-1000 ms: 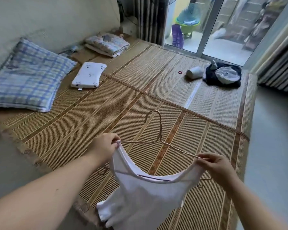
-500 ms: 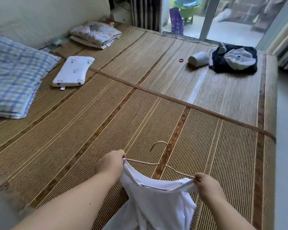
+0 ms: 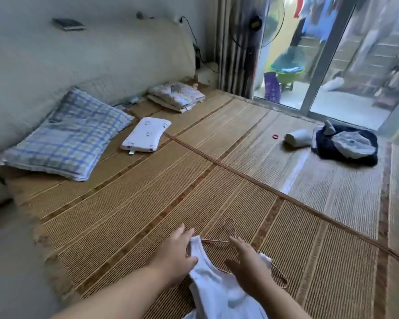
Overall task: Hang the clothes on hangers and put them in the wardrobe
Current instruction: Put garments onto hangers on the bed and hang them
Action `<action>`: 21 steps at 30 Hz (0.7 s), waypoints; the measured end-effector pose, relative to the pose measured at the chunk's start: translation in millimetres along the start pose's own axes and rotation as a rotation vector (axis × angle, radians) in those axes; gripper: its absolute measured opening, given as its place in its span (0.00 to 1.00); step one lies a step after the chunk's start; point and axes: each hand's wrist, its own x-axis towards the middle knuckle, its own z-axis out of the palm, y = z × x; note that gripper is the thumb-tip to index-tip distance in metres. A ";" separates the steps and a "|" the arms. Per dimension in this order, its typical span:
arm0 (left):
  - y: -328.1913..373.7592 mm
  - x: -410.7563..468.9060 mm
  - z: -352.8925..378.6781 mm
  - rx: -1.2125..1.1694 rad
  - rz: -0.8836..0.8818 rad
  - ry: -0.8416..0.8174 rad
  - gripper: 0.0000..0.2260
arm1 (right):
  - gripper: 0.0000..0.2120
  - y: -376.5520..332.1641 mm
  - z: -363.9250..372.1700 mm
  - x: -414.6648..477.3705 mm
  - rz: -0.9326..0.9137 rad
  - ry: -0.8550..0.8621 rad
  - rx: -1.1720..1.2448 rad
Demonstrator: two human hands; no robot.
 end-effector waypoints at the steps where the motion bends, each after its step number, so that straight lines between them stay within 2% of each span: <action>1: -2.1 -14.0 -20.1 -0.010 -0.007 0.033 0.32 | 0.30 -30.1 -7.4 -4.9 -0.078 -0.004 -0.044; 4: -16.6 -64.1 -83.6 0.058 -0.021 0.176 0.30 | 0.30 -121.9 -23.6 -24.5 -0.317 -0.007 -0.116; 9: -64.1 -171.4 -189.2 0.363 0.014 0.402 0.30 | 0.30 -277.1 -27.8 -69.8 -0.667 0.019 -0.245; 15: -137.5 -322.9 -282.9 0.515 -0.180 0.682 0.31 | 0.29 -443.0 9.6 -146.0 -0.987 -0.018 -0.306; 21: -198.3 -476.9 -320.3 0.575 -0.431 0.861 0.30 | 0.28 -567.7 72.8 -244.5 -1.259 -0.062 -0.283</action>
